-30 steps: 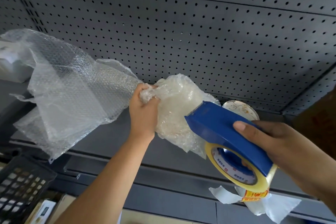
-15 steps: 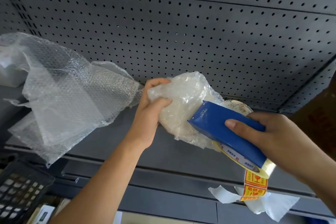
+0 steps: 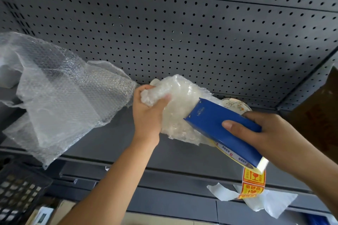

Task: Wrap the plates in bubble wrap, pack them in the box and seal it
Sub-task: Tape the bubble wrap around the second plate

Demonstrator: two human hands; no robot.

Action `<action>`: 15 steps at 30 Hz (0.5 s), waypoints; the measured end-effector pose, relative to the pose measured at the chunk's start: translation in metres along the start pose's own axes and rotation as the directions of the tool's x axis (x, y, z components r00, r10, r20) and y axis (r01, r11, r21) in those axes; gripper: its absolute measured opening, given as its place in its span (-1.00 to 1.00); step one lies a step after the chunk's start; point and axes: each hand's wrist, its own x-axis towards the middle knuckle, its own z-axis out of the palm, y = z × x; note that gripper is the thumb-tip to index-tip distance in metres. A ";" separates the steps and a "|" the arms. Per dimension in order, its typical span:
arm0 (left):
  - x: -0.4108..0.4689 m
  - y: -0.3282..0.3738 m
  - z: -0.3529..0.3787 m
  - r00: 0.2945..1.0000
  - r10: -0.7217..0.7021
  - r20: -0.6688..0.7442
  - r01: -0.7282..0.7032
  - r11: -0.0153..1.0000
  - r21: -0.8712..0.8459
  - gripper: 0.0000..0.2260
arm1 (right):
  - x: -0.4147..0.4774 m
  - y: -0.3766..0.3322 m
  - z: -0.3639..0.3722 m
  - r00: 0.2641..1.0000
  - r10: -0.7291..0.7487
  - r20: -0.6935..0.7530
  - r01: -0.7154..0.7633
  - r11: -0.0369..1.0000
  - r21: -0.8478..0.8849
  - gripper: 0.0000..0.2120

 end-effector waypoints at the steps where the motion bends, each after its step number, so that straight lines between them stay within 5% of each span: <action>1: 0.004 -0.002 -0.003 1.000 -0.023 -0.002 0.023 0.999 -0.026 -0.69 | -0.001 -0.001 -0.001 1.000 -0.013 0.007 0.013 1.000 0.008 -0.34; 9: 0.017 0.000 -0.015 0.995 -0.089 0.039 0.094 0.984 -0.150 -0.81 | -0.014 -0.006 -0.020 0.996 -0.084 -0.029 0.084 0.996 -0.003 -0.18; 12: 0.037 0.007 -0.041 0.993 -0.109 -0.040 0.101 0.981 -0.167 -0.86 | -0.021 0.000 -0.036 0.997 -0.052 -0.064 0.053 0.999 0.008 -0.25; 15: 0.045 0.010 -0.055 0.966 -0.257 0.015 0.252 0.929 -0.270 -0.75 | -0.027 0.011 -0.044 0.997 -0.037 -0.062 0.040 0.998 0.049 -0.34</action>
